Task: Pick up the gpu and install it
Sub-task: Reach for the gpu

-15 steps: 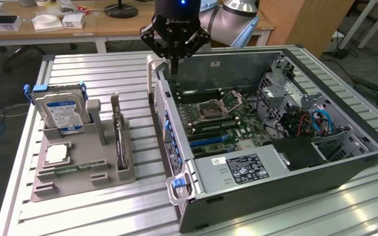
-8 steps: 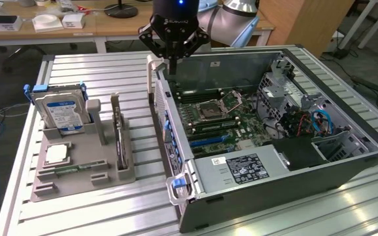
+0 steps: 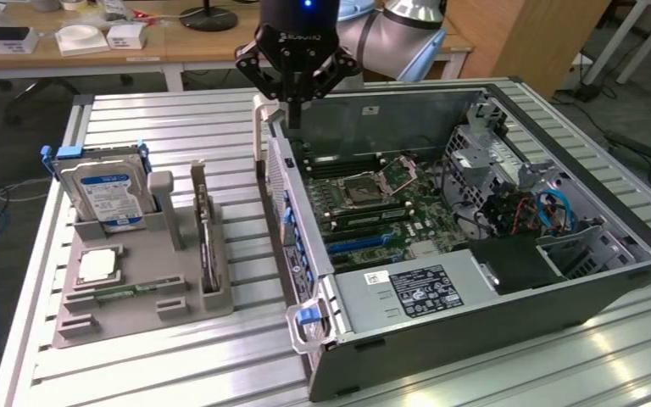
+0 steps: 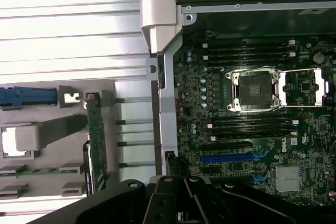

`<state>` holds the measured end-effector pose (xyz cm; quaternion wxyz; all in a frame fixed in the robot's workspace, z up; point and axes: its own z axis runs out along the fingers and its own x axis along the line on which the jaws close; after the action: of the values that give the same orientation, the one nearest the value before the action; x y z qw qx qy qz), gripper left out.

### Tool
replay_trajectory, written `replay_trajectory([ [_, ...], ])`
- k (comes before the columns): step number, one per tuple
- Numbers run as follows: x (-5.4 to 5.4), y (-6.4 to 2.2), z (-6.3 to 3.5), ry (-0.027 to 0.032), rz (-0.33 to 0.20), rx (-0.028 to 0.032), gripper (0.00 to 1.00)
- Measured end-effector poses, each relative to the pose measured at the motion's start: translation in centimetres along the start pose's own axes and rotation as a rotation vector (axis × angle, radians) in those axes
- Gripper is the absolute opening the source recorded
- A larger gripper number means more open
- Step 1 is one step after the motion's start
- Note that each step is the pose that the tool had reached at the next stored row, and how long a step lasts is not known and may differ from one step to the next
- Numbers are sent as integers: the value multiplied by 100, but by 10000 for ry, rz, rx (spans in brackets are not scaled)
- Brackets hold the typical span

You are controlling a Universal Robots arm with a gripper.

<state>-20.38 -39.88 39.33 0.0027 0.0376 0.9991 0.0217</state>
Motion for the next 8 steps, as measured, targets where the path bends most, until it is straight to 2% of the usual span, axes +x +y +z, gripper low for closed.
replay_trajectory([
  [8,34,-3,0,14,1,1,10],
])
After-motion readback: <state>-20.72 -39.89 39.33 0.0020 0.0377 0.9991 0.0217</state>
